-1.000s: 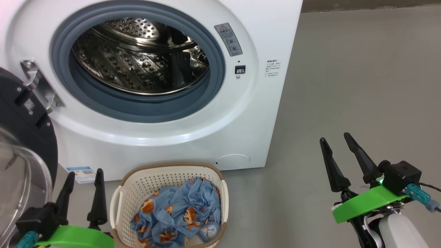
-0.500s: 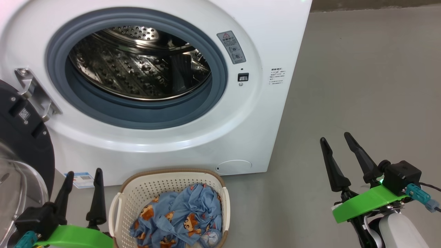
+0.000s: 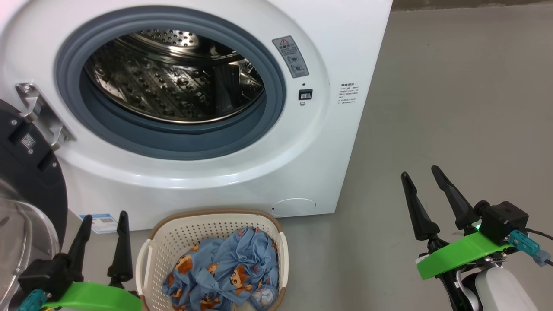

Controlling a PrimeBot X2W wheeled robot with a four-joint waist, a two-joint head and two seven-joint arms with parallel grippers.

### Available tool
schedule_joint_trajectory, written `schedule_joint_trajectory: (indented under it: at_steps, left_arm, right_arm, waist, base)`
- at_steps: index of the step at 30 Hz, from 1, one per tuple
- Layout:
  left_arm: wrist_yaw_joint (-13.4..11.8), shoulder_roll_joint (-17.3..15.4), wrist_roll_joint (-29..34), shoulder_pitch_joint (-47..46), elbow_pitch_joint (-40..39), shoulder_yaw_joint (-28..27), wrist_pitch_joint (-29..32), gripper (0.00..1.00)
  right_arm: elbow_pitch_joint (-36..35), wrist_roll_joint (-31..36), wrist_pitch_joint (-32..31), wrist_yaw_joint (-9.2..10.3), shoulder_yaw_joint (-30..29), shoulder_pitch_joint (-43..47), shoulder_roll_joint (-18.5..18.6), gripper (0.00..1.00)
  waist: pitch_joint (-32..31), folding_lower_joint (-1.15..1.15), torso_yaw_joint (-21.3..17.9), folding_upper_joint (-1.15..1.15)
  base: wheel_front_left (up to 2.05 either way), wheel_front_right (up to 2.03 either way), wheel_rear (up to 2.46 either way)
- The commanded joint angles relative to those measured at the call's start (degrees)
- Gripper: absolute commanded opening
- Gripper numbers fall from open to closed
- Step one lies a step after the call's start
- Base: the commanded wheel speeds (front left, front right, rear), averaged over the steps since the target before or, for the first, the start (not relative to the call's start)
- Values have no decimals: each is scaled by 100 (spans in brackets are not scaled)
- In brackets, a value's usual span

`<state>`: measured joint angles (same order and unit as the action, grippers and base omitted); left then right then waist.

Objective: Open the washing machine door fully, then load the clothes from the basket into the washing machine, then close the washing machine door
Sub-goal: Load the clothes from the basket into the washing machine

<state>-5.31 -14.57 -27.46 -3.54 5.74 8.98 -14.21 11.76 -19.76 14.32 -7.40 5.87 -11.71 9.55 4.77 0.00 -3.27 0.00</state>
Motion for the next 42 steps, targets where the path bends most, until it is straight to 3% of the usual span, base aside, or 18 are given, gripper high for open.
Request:
schedule_joint_trajectory:
  at_steps: [1,23,35,42]
  left_arm:
    - [-17,-169,-36,-224,-98,-192,-67,100]
    - [-2,-234,-11,-466,-9,-104,-56,100]
    - [114,-257,-135,-878,120,-50,49,100]
    - [321,-273,-200,-1316,436,75,145,100]
  right_arm:
    - [-152,27,68,-9,115,-132,27,100]
    - [-114,36,68,-9,150,-290,-21,100]
    - [-223,95,68,-9,81,-492,-186,100]
    - [-314,144,68,-9,28,-722,-303,100]
  waist:
    - [6,0,1,0]
    - [564,0,-123,0]
    - [1346,0,-293,0]
    - [1880,0,-390,0]
  base:
    - [0,0,0]
    - [0,0,0]
    - [0,0,0]
    - [0,0,0]
